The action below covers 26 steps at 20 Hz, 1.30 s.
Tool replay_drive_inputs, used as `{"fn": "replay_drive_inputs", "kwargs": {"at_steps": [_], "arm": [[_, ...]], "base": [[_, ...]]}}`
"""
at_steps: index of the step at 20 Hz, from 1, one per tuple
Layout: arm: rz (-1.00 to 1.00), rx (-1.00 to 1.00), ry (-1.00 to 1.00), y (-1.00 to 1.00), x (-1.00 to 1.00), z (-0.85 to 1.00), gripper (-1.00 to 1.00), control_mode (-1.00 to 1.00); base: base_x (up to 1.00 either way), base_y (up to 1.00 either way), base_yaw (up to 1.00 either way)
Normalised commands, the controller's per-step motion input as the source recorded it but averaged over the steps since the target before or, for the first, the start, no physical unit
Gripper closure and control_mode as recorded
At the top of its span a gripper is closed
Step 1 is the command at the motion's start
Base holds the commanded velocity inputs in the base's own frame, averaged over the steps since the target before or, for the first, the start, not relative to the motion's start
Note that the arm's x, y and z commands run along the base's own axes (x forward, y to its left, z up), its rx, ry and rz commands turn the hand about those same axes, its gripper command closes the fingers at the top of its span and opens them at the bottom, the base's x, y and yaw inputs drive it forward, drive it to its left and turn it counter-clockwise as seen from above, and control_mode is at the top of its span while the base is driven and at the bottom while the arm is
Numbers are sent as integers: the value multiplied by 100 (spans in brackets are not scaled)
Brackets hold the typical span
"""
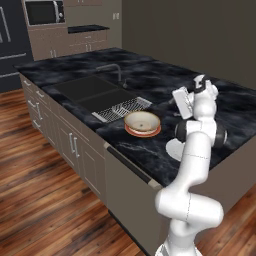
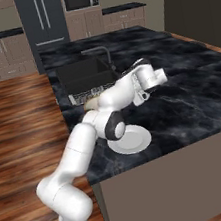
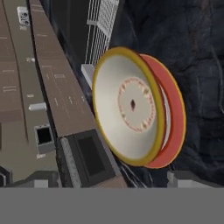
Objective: Move the bowls from the cabinet to the plates on the dining table.
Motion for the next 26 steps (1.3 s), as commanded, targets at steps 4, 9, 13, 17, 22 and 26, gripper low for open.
{"fn": "replay_drive_inputs", "kwargs": {"at_steps": [4,9,13,17,22,26], "arm": [[-3,-11,-4,0,-46,9,-100,-100],[-2,-19,-11,8,-41,4,-100,-100],[-1,-16,-18,21,-33,8,-100,-100],[0,-10,-21,28,-29,15,-100,-100],[0,-6,-19,28,-32,26,-100,-100],[0,-6,-14,15,-43,39,-100,-100]], "base": [[0,0,0],[0,0,0],[0,0,0],[0,0,0],[0,0,0],[0,0,0]]}}
